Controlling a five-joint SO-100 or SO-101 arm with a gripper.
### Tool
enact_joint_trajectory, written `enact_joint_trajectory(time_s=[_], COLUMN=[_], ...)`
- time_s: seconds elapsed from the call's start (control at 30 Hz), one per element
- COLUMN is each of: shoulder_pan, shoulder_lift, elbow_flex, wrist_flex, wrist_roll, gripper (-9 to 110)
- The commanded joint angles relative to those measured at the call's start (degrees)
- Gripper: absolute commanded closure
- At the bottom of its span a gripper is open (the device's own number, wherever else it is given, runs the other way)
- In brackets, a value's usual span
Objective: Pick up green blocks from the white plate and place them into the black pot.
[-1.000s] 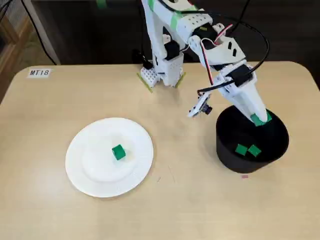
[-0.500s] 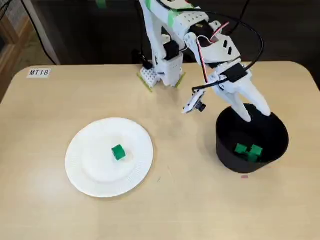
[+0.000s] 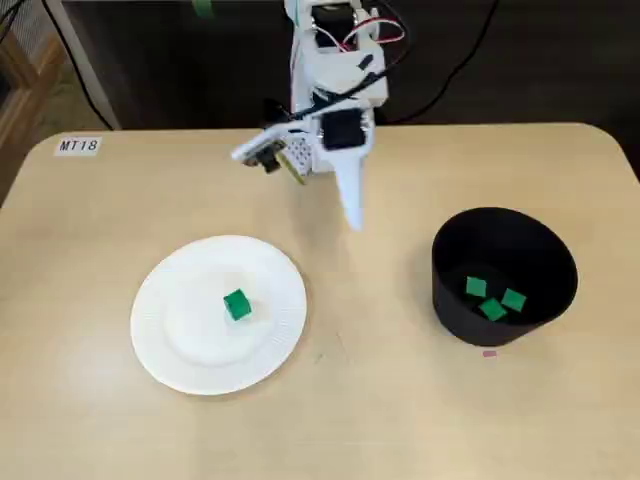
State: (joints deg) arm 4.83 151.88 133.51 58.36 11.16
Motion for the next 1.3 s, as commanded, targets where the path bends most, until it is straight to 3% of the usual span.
enact_joint_trajectory(time_s=[0.0, 0.73, 0.9, 1.27], shoulder_pan=[3.87, 12.57, 14.24, 15.29], shoulder_lift=[-3.69, -42.54, -45.79, -54.76], elbow_flex=[-0.26, -23.73, -25.05, -30.06], wrist_flex=[0.18, 7.03, 8.88, 11.34], wrist_roll=[0.88, 13.18, 12.92, 12.39], gripper=[104, 104, 85, 79])
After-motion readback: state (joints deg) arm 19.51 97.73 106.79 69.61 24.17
